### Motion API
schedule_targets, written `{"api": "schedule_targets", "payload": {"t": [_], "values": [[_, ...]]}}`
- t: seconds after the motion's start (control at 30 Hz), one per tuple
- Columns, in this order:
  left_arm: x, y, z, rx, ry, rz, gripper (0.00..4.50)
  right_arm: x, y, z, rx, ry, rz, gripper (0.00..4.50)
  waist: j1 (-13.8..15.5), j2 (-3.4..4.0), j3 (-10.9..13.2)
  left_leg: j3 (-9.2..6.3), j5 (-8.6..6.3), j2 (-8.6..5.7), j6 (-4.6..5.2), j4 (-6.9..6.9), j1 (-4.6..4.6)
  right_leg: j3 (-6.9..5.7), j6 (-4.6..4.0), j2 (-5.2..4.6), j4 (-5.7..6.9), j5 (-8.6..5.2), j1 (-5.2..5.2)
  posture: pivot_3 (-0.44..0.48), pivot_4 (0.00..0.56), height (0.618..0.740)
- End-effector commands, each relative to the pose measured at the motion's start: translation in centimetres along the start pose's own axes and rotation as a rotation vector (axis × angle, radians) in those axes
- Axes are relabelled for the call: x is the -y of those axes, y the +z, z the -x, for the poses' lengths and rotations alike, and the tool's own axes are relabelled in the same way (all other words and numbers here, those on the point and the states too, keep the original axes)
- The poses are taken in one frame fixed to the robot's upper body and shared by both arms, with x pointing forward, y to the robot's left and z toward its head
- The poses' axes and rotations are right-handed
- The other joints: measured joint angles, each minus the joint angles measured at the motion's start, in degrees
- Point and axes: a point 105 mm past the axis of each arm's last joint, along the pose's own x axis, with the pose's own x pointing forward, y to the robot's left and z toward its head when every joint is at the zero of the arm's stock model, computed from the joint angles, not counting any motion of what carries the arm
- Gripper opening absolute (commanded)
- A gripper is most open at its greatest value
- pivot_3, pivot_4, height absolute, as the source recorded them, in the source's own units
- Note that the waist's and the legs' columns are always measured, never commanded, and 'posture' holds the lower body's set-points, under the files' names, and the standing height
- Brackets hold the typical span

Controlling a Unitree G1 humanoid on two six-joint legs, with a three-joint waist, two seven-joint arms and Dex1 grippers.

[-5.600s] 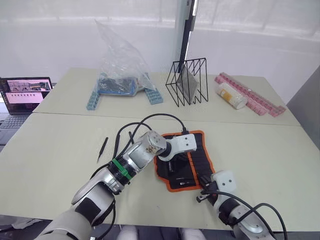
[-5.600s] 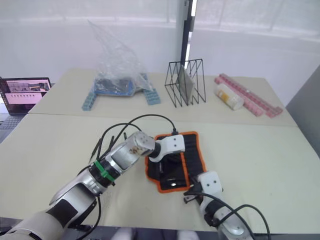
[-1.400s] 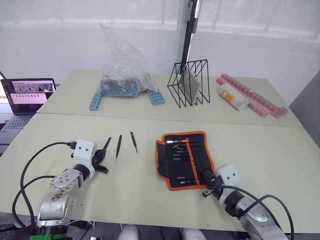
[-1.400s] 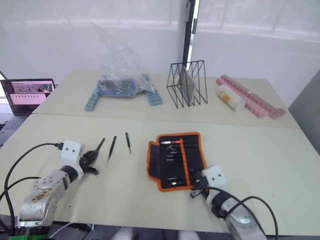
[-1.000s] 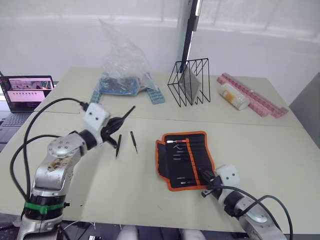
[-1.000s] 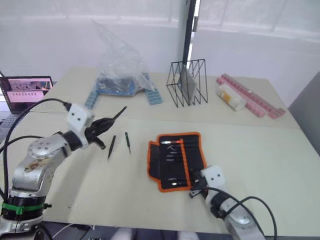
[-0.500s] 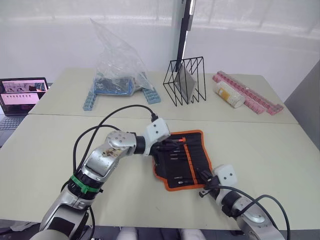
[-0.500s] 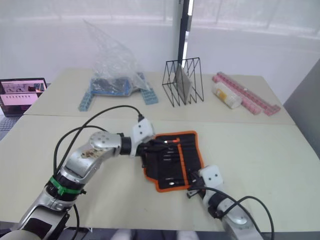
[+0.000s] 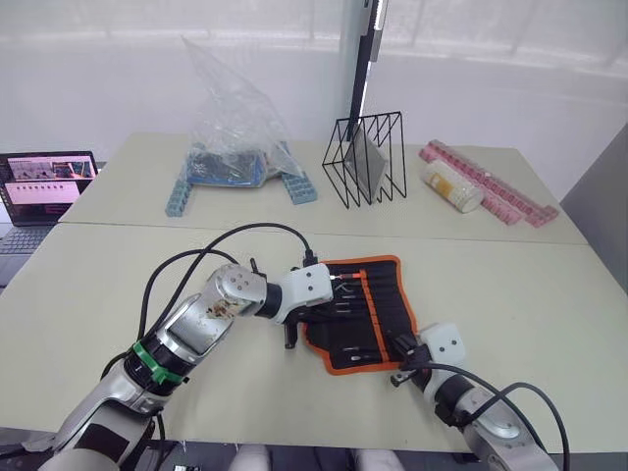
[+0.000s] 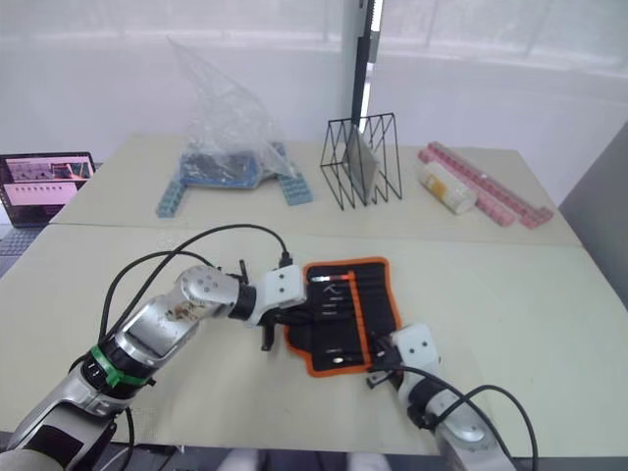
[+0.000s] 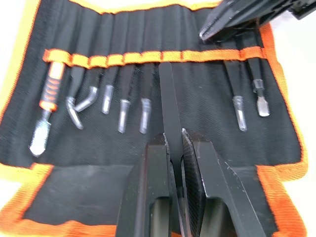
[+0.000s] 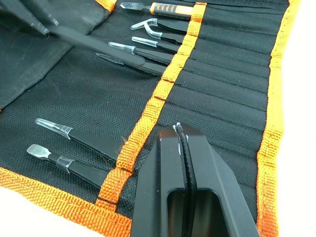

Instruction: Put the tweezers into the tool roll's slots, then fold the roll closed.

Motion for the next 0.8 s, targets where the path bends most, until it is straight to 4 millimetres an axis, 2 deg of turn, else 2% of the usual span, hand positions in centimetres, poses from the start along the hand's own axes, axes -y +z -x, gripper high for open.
{"api": "schedule_targets", "payload": {"t": [0.03,0.33,0.8], "values": [[0.1,0.4,0.1,-0.044,-0.021,-0.055,0.02,-1.2,0.0,0.7,-0.001,0.017,-0.017,0.00,0.02,0.02,0.01,0.00,0.00,0.00,0.00,0.00,0.00,0.00,0.00,0.00,0.00,0.00,0.00,0.000,0.150,0.718],[-0.2,0.0,-0.4,-0.096,-0.035,-0.085,0.02,-1.9,-0.5,1.3,-0.022,0.004,-0.035,0.00,0.02,0.02,0.01,0.00,0.00,0.00,0.00,0.00,-0.01,0.00,0.01,0.00,0.01,-0.02,0.00,0.000,0.150,0.718],[-0.9,1.1,-2.2,-0.095,-0.051,-0.141,0.02,-2.4,-1.6,1.8,-0.064,-0.004,-0.031,0.00,0.18,0.01,0.01,-0.01,0.00,-0.01,0.01,0.02,-0.02,0.01,0.01,0.00,0.01,-0.01,0.01,0.000,0.150,0.718]]}}
